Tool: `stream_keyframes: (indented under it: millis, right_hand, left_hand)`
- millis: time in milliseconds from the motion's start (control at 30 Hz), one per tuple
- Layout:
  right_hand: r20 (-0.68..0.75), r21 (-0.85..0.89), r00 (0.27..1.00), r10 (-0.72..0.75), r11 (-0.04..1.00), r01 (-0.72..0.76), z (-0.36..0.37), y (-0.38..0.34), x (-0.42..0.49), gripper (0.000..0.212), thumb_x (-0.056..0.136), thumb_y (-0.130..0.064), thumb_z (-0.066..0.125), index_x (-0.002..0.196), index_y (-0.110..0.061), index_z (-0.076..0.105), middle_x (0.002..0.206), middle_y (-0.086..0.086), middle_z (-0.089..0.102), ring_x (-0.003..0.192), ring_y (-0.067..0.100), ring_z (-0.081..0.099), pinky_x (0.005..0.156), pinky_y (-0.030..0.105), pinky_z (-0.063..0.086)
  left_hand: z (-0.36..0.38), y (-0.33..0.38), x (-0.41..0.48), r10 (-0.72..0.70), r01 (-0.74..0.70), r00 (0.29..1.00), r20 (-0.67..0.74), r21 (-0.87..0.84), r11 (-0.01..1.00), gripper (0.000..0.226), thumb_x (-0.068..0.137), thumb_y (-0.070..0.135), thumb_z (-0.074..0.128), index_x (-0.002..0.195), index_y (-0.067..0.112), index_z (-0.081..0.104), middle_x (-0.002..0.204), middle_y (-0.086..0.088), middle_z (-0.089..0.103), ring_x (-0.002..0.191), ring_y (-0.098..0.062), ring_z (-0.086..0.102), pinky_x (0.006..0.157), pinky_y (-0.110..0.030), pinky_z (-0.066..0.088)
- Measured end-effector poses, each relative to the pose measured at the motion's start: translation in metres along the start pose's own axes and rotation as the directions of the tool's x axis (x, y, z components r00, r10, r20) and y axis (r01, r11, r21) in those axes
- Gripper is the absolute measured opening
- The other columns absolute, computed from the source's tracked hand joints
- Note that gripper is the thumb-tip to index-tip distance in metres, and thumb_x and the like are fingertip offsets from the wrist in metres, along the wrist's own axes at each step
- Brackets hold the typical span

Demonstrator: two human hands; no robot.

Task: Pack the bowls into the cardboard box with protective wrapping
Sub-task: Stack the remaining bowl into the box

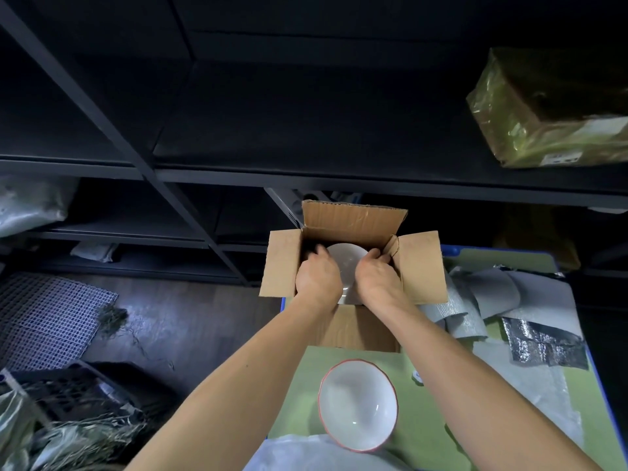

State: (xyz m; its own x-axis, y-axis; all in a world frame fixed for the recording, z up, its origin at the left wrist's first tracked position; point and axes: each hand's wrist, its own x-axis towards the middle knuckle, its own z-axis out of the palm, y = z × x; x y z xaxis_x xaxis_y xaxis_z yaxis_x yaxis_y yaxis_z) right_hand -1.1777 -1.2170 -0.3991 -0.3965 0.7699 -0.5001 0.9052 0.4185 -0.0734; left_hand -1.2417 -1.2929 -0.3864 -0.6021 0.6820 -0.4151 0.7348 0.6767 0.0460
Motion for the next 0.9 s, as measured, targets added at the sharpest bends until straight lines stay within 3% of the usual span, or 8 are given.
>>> stream_keyframes:
  millis: [200, 467, 633, 900]
  right_hand:
    - [-0.07, -0.07, 0.996, -0.058, 0.996, 0.054, 0.003, 0.003, -0.004, 0.042, 0.099, -0.001, 0.037, 0.14, 0.005, 0.029, 0.139, 0.025, 0.046, 0.115, 0.035, 0.063, 0.085, 0.037, 0.051]
    - [-0.111, -0.202, 0.984, -0.139, 0.973, 0.115, -0.003, 0.007, -0.008, 0.041, 0.1, -0.002, 0.037, 0.139, 0.007, 0.03, 0.135, 0.025, 0.051, 0.114, 0.033, 0.062, 0.089, 0.038, 0.05]
    - [-0.014, -0.169, 0.995, -0.1, 0.981, 0.096, -0.012, 0.004, -0.007, 0.046, 0.1, -0.003, 0.039, 0.144, 0.004, 0.029, 0.14, 0.024, 0.049, 0.128, 0.036, 0.052, 0.099, 0.039, 0.046]
    - [-0.038, -0.118, 0.996, -0.085, 0.99, 0.08, -0.01, 0.005, -0.01, 0.046, 0.1, -0.002, 0.033, 0.146, 0.002, 0.027, 0.138, 0.025, 0.05, 0.125, 0.036, 0.054, 0.098, 0.04, 0.046]
  left_hand:
    - [0.002, 0.0, 0.001, -0.048, 0.048, 0.999, -0.001, -0.053, 0.997, 0.072, 0.1, 0.013, 0.048, 0.154, -0.001, 0.002, 0.147, -0.019, 0.042, 0.127, -0.027, 0.051, 0.095, -0.032, 0.048]
    - [-0.007, -0.004, 0.002, 0.015, -0.009, 0.991, 0.13, -0.05, 0.999, 0.066, 0.098, 0.006, 0.046, 0.148, -0.015, 0.009, 0.146, -0.025, 0.037, 0.129, -0.033, 0.047, 0.096, -0.036, 0.047]
    - [-0.003, -0.005, 0.002, -0.017, 0.026, 0.995, 0.103, -0.085, 0.996, 0.078, 0.096, 0.007, 0.05, 0.151, -0.012, -0.001, 0.144, -0.025, 0.043, 0.126, -0.031, 0.051, 0.093, -0.033, 0.048]
    - [-0.002, 0.0, -0.004, -0.05, 0.055, 0.998, 0.042, -0.107, 0.993, 0.077, 0.097, 0.011, 0.054, 0.153, -0.005, 0.003, 0.147, -0.023, 0.038, 0.125, -0.029, 0.053, 0.093, -0.032, 0.049]
